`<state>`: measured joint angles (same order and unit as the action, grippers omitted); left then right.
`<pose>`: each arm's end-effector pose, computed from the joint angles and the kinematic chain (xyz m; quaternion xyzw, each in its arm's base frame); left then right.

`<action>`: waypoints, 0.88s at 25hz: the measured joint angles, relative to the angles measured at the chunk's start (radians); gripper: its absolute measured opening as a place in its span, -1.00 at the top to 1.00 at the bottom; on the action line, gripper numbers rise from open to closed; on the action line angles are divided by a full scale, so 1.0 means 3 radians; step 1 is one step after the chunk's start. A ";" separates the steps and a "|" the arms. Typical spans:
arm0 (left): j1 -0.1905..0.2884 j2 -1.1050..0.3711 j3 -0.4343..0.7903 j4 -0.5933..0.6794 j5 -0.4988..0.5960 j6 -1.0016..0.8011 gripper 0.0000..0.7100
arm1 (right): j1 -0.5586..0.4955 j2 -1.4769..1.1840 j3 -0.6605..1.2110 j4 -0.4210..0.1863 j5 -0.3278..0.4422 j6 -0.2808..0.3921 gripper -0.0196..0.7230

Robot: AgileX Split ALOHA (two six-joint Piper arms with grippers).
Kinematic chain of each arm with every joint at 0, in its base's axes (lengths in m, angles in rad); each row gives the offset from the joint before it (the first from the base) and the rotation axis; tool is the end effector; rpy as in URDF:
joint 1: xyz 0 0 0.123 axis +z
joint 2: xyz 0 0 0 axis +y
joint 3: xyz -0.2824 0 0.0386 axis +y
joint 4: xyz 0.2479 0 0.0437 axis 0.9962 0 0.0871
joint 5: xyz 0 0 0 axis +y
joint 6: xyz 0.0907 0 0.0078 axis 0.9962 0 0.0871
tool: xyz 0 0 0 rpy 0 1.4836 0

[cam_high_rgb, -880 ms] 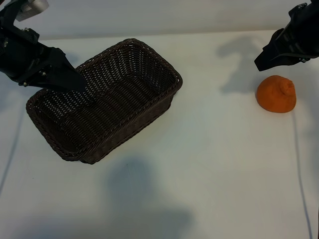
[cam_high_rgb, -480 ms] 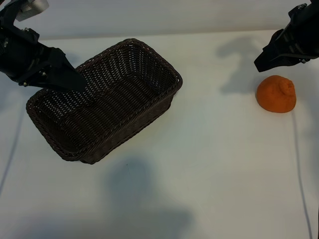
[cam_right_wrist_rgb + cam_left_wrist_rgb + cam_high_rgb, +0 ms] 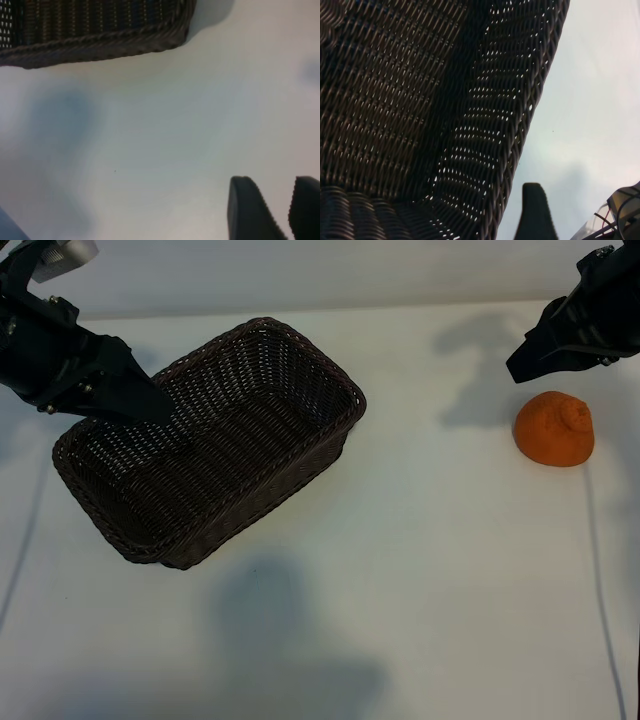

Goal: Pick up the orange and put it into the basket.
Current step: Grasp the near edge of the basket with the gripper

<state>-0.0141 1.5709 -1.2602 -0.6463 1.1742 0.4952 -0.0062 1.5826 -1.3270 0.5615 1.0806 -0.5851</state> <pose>0.3066 -0.0549 0.2980 0.1442 0.9386 -0.2742 0.1517 0.3238 0.0408 0.3103 -0.1848 0.9346 0.2060 0.2236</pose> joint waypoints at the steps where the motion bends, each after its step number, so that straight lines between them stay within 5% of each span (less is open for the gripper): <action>1: 0.0000 0.0000 0.0000 0.0000 0.0000 0.0000 -0.48 | 0.0000 0.0000 0.0000 0.0001 0.0000 0.0000 0.29; 22: 0.0000 -0.0007 0.0000 -0.0003 0.0004 -0.0404 -0.48 | 0.0000 0.0000 0.0000 0.0004 0.0000 0.0000 0.29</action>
<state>-0.0141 1.5687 -1.2602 -0.6472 1.1753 0.3741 -0.0062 1.5826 -1.3270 0.5627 1.0806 -0.5851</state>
